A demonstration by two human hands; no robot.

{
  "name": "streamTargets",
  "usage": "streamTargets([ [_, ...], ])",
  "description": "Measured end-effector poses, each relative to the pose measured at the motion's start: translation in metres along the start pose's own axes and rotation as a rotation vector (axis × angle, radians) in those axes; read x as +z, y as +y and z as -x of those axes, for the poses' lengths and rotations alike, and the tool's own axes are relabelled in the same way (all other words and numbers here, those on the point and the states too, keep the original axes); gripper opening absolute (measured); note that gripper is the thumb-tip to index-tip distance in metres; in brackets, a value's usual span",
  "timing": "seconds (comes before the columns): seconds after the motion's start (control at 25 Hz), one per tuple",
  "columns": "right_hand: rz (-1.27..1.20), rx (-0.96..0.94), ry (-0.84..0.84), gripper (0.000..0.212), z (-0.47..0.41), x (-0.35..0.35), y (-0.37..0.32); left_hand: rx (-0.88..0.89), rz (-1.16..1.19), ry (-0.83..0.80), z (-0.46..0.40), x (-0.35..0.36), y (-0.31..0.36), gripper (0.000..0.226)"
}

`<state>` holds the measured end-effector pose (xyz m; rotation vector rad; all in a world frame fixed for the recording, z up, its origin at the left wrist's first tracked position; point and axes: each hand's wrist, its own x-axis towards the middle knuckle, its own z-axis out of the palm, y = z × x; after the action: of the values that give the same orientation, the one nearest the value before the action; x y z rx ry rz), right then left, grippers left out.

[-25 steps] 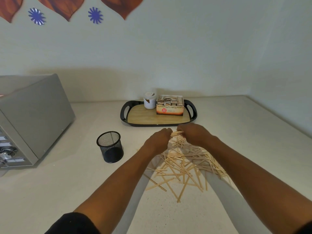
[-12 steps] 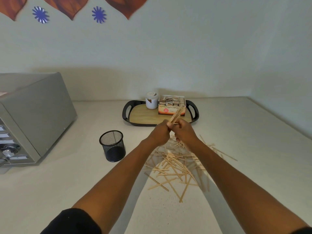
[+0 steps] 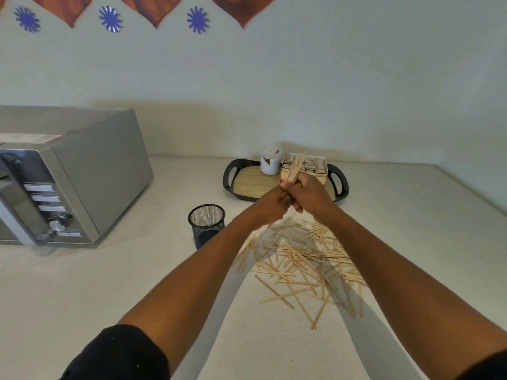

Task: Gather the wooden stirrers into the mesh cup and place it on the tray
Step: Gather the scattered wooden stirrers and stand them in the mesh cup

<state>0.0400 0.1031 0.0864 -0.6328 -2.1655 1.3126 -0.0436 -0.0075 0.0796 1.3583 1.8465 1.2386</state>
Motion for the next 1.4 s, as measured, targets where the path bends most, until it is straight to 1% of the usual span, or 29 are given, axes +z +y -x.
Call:
streamTargets([
  [0.08,0.065,-0.045,-0.010,0.023,-0.007,0.002,-0.018,0.008,0.006,0.004,0.001,-0.013,0.005,0.014],
  [0.16,0.115,-0.094,0.003,0.025,-0.015,0.010,-0.038,0.001,-0.015,0.050,0.000,-0.032,0.011,0.026],
  [0.24,0.119,-0.135,0.005,0.028,-0.025,0.021,-0.060,0.008,-0.025,0.111,0.002,-0.056,0.016,0.030],
  [0.36,0.109,-0.188,-0.012,0.028,-0.041,0.047,-0.091,0.051,-0.041,0.186,0.012,-0.092,0.018,0.018],
  [0.44,0.145,-0.236,-0.032,0.029,-0.048,0.067,-0.106,0.059,-0.032,0.241,0.021,-0.112,0.012,0.015],
  [0.56,0.202,-0.310,-0.052,0.028,-0.055,0.098,-0.120,0.068,-0.022,0.324,0.036,-0.133,0.002,0.019],
  [0.72,0.273,-0.399,-0.061,0.025,-0.067,0.119,-0.134,0.108,0.036,0.434,0.040,-0.148,-0.006,0.025],
  [0.84,0.306,-0.379,-0.111,0.022,-0.068,0.131,-0.123,0.086,0.067,0.461,0.043,-0.145,-0.026,0.024],
  [1.0,0.287,-0.335,-0.148,0.021,-0.055,0.150,-0.089,0.018,0.098,0.458,0.052,-0.127,-0.060,0.020],
  [1.16,0.270,-0.297,-0.174,0.022,-0.049,0.158,-0.065,-0.016,0.115,0.396,0.057,-0.121,-0.075,0.018],
  [1.28,0.327,-0.286,-0.190,0.020,-0.044,0.161,-0.054,-0.096,0.022,0.357,0.062,-0.124,-0.079,0.017],
  [1.4,0.341,-0.303,-0.213,0.020,-0.042,0.161,-0.053,-0.147,-0.136,0.391,0.066,-0.129,-0.082,0.026],
])
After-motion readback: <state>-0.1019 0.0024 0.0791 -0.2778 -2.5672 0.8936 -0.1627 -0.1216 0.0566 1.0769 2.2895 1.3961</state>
